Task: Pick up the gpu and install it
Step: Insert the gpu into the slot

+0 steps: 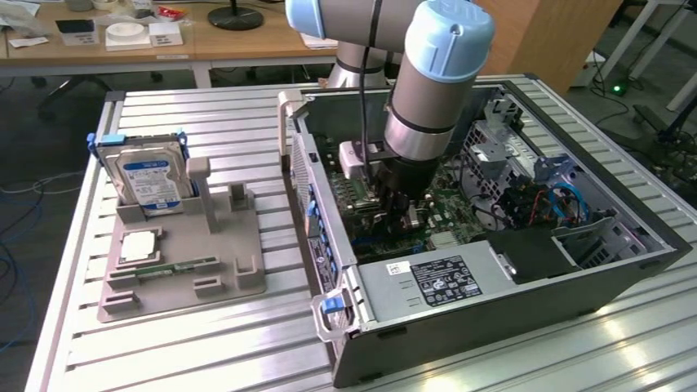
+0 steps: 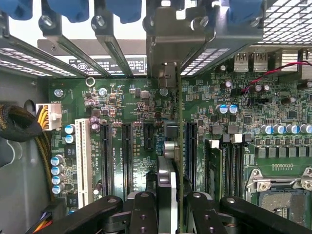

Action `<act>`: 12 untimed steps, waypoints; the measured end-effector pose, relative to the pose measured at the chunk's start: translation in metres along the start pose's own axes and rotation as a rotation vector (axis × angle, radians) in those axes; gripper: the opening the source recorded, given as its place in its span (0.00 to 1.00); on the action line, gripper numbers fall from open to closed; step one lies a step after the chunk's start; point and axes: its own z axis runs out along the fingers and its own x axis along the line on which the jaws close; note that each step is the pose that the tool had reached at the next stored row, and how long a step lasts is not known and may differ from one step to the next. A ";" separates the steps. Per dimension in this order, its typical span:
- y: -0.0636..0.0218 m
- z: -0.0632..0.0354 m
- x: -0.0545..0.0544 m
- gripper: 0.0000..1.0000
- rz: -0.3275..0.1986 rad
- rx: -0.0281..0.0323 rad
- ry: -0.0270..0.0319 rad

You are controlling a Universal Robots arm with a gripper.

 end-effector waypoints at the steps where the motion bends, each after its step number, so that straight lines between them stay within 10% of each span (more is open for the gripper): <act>1: 0.0000 0.0000 0.000 0.28 0.000 0.0000 0.0000; 12: 0.0000 -0.0043 0.000 0.36 0.000 0.0002 -0.0003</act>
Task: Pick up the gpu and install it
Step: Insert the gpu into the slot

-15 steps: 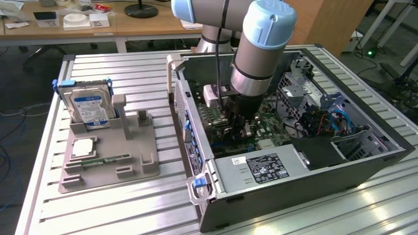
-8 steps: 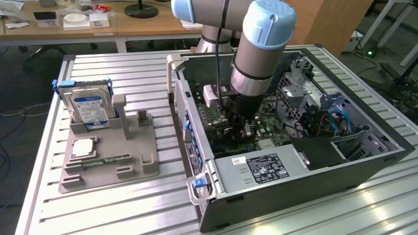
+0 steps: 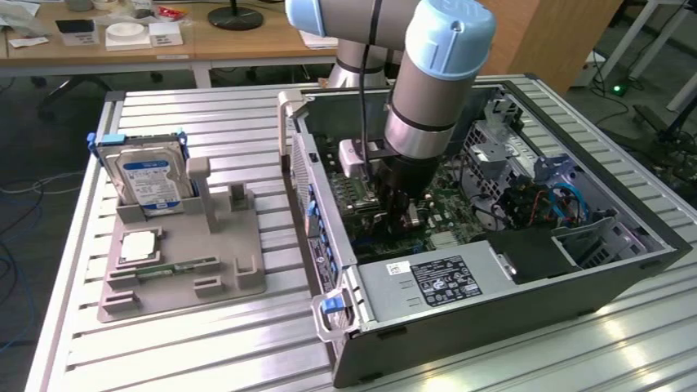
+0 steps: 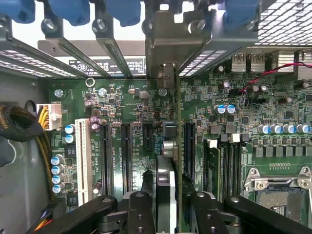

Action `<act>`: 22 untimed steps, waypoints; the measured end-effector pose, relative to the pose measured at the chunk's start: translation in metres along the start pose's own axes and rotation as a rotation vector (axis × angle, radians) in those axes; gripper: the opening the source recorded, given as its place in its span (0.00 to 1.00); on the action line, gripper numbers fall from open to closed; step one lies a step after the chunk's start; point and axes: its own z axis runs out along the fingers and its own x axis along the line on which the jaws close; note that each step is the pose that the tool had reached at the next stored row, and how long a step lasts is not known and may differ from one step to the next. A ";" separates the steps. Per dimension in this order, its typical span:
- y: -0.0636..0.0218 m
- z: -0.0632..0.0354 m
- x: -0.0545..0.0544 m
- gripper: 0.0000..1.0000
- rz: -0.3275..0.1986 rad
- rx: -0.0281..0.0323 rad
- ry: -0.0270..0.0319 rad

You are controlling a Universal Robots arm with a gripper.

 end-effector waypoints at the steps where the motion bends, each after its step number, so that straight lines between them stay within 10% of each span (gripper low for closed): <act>1: 0.0000 -0.0014 0.000 0.36 0.000 0.0000 0.0000; 22: -0.0001 -0.0559 -0.003 0.36 0.000 0.0088 -0.0006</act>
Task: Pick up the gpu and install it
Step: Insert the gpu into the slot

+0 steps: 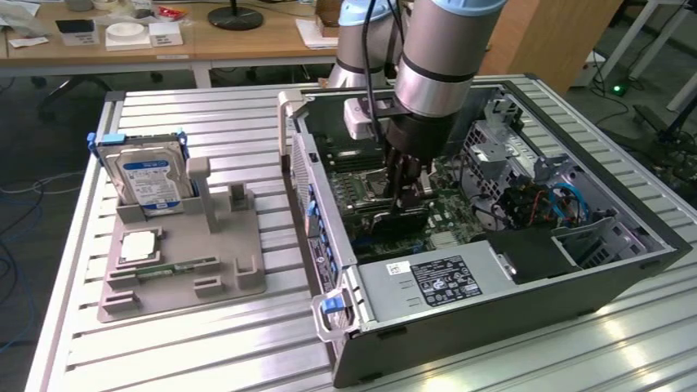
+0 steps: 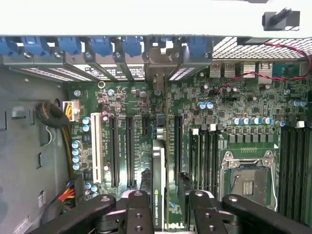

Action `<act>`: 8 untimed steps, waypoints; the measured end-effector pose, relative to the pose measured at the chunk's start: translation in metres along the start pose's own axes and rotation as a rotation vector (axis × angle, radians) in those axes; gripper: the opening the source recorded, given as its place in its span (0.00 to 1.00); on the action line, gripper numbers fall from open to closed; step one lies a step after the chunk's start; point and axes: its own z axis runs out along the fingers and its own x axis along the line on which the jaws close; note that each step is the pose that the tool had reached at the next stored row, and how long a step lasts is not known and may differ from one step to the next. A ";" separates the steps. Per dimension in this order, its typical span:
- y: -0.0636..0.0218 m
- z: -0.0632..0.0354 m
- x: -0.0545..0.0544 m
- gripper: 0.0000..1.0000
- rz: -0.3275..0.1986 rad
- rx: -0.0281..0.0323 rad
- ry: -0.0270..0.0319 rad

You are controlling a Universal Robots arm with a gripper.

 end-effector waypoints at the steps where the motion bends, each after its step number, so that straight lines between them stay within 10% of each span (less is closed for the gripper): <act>1: 0.0000 0.0000 0.000 0.36 0.000 0.0000 0.0001; 8: 0.0000 -0.0001 0.000 0.11 0.000 -0.0001 0.0002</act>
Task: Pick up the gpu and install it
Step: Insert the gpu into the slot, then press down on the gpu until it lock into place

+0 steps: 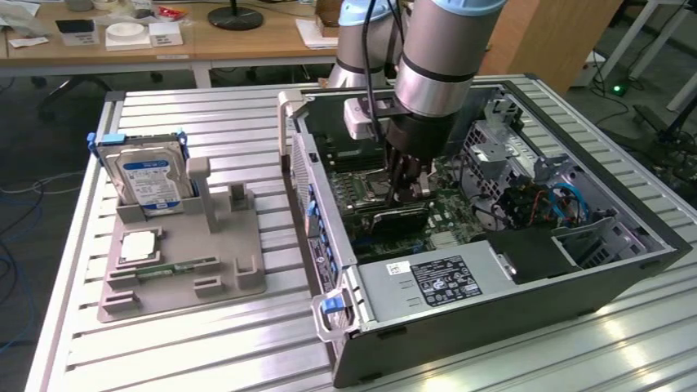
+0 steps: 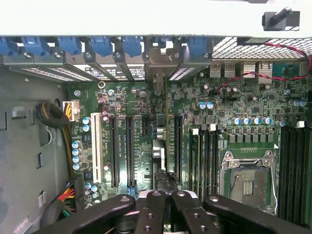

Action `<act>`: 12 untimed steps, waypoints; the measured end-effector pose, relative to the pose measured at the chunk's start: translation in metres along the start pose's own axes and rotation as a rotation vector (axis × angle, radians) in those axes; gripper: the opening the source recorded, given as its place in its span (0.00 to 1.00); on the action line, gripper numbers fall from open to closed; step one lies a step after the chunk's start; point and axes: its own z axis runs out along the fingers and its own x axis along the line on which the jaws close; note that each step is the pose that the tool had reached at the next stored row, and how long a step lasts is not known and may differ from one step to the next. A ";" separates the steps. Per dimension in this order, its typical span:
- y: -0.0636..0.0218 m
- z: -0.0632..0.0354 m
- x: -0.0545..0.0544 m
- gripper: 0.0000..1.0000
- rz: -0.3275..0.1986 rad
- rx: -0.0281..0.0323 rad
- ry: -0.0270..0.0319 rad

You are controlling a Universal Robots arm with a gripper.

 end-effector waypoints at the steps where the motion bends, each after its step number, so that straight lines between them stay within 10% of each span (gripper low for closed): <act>1: 0.0000 0.0000 0.000 0.11 0.000 0.0000 0.0000; 12: 0.0000 0.0000 0.000 0.11 0.000 0.0000 0.0000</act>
